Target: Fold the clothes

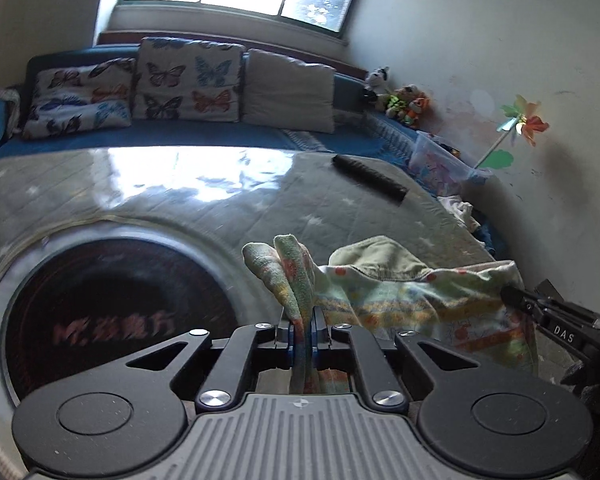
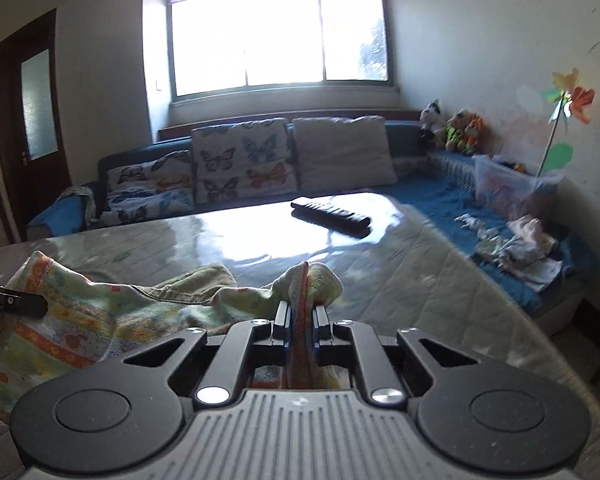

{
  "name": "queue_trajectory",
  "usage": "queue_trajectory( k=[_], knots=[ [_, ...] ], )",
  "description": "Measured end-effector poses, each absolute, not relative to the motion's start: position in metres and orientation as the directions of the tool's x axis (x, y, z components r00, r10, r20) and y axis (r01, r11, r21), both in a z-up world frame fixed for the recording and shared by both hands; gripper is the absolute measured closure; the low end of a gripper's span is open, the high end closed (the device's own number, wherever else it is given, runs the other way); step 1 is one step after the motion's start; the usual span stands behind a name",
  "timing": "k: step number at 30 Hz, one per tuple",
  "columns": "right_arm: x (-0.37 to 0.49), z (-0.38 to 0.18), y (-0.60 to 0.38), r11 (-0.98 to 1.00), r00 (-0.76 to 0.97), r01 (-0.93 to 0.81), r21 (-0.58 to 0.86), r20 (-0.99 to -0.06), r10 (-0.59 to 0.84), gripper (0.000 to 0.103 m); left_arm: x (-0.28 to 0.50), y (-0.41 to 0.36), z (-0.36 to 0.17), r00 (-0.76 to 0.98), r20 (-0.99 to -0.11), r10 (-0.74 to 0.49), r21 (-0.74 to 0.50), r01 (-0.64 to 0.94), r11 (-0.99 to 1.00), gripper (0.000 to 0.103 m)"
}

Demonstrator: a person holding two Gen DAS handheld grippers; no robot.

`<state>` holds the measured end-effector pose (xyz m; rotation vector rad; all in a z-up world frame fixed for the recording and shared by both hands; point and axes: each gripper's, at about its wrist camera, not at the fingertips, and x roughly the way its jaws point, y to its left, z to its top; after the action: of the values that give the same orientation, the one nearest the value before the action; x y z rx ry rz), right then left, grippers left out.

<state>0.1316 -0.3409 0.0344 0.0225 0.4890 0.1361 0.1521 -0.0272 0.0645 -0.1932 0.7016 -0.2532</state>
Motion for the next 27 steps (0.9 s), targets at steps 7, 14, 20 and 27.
queue_trajectory(
  k=[7,14,20,27],
  knots=[
    [0.154,0.046,-0.375,1.000,0.891,-0.023,-0.018,-0.454,0.012,0.094,0.186,-0.080,0.072,0.741,-0.591,-0.320,-0.200,0.249,0.947,0.095],
    [0.169,0.039,-0.400,0.997,0.885,0.058,-0.041,-0.460,-0.071,0.094,0.210,-0.113,0.066,0.724,-0.607,-0.327,-0.154,0.296,0.943,0.094],
    [0.173,0.012,-0.414,0.992,0.842,0.113,-0.049,-0.525,-0.122,0.087,0.215,-0.113,0.049,0.716,-0.645,-0.267,-0.099,0.267,0.958,0.067],
    [0.159,0.005,-0.401,0.997,0.840,0.068,-0.027,-0.538,-0.072,0.065,0.199,-0.101,0.042,0.717,-0.657,-0.235,-0.069,0.253,0.965,0.047]
  ],
)
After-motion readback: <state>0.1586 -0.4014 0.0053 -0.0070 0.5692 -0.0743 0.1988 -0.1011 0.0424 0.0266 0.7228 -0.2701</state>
